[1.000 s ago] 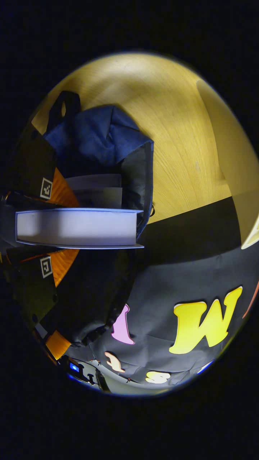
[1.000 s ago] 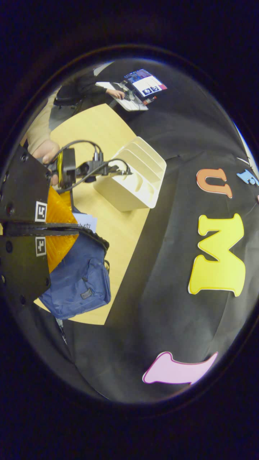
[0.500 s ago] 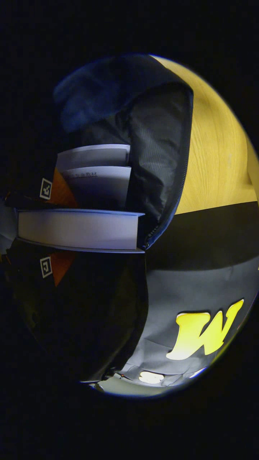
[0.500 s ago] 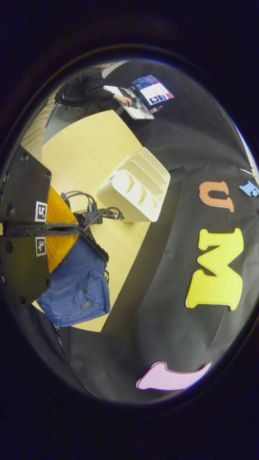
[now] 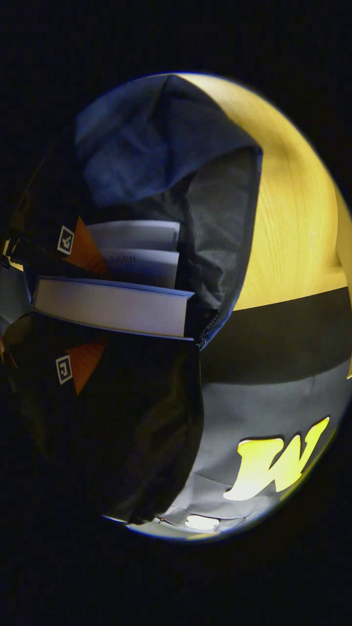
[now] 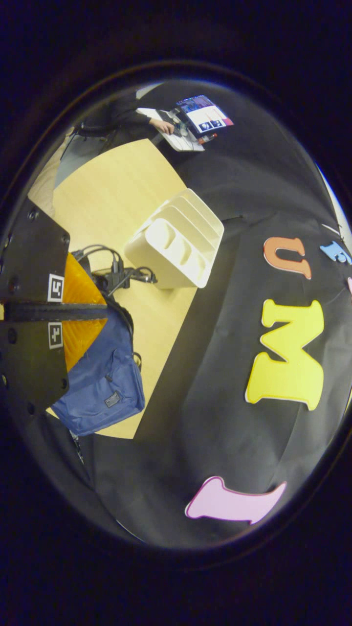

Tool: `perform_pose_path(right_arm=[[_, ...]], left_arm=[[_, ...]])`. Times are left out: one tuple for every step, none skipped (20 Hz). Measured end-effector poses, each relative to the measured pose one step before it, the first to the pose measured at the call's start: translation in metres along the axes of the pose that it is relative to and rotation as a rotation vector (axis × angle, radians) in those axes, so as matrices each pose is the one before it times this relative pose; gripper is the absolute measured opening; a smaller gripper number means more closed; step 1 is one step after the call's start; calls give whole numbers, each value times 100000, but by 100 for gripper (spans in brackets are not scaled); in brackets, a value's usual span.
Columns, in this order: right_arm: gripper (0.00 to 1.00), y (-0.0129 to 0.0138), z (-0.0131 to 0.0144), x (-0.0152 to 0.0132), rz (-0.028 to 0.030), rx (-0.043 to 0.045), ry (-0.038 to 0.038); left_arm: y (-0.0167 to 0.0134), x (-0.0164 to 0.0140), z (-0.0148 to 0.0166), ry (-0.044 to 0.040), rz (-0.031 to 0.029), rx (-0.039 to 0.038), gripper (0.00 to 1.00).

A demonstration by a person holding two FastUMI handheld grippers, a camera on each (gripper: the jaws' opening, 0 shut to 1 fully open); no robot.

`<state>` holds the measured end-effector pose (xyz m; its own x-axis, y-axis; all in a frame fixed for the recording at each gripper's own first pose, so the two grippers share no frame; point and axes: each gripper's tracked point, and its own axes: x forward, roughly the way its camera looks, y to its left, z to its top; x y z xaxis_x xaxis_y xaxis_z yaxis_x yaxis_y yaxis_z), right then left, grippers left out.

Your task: Open the schoolbag, grab two books from the bookshelf and put them into the schoolbag.

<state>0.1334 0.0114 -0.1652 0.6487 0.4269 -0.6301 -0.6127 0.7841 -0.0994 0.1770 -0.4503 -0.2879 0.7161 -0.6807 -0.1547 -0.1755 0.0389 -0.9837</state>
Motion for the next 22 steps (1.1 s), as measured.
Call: perform_pose_path(right_arm=[[1, -633, -233, 10, -1102, 1354, -461], [1, -679, -413, 118, -1461, 1044, 362], [0, -471, -527, -30, -1245, 1260, 519], [0, -216, -734, -167, -415, -117, 874], [0, 60, -836, -138, 220, -313, 1133], [0, 294, -1045, 123, 812, -522, 1810], [1, -12, -1355, 95, -1362, -2095, 2373], [1, -34, -653, -149, -1382, -1724, 1208], [1, 35, -569, -87, 12, -803, 836], [1, 76, -441, -180, -672, 316, 355], [1, 640, -144, -881, 1568, 928, -1079], [1, 849, 24, -449, 2506, 1130, -1415], [17, 1176, -182, -527, 3377, -25, -506], [34, 626, -428, 1, 1437, -2013, 551], [50, -20, -387, 305, -1185, -2422, 1551], [56, 13, -331, 441, -1342, -2128, 1432], [54, -292, -15, 680, -2513, -1037, 835], [53, -458, -243, 725, -2794, -828, 2461], [61, -321, -120, 700, -1958, -101, 1459], [54, -379, 165, 536, -2181, -218, 679], [54, -46, 166, 439, -579, -288, 366], [54, 62, 289, 179, 267, 391, -85]], left_arm=[[427, -930, 95, -20, 1640, -263, 61], [363, -1172, 206, -1070, 2453, 2200, 64], [221, -840, -103, -369, 808, 1683, 66], [-644, -920, 71, 756, -2694, -782, 73], [-591, -869, 298, -549, -1779, -1365, 74], [-397, -512, 166, -212, 351, 1373, 74], [-89, -85, -281, 449, 2065, 2462, 75], [-158, -325, -177, 623, 739, 822, 75], [-319, -516, -67, -36, -84, 311, 75], [-305, -626, 46, -805, 276, 572, 75], [169, -171, -334, 477, 1759, 366, 76], [293, -133, -291, 1006, 2185, 186, 76], [63, -129, -210, 782, 1160, -50, 77], [15, -159, -69, 307, 1619, 753, 77], [12, 24, 14, -10, 1378, 1108, 77], [7, 188, -392, 859, 797, 1070, 77], [-124, -50, -241, 1307, 610, 991, 77], [-14, -21, 27, 165, 804, 1275, 77], [101, -116, 174, -404, 322, 1145, 77], [30, 36, 283, -615, 576, 598, 77], [6, 13, 15, 622, 10, 60, 77], [-90, -14, -32, 821, -118, -365, 77]])
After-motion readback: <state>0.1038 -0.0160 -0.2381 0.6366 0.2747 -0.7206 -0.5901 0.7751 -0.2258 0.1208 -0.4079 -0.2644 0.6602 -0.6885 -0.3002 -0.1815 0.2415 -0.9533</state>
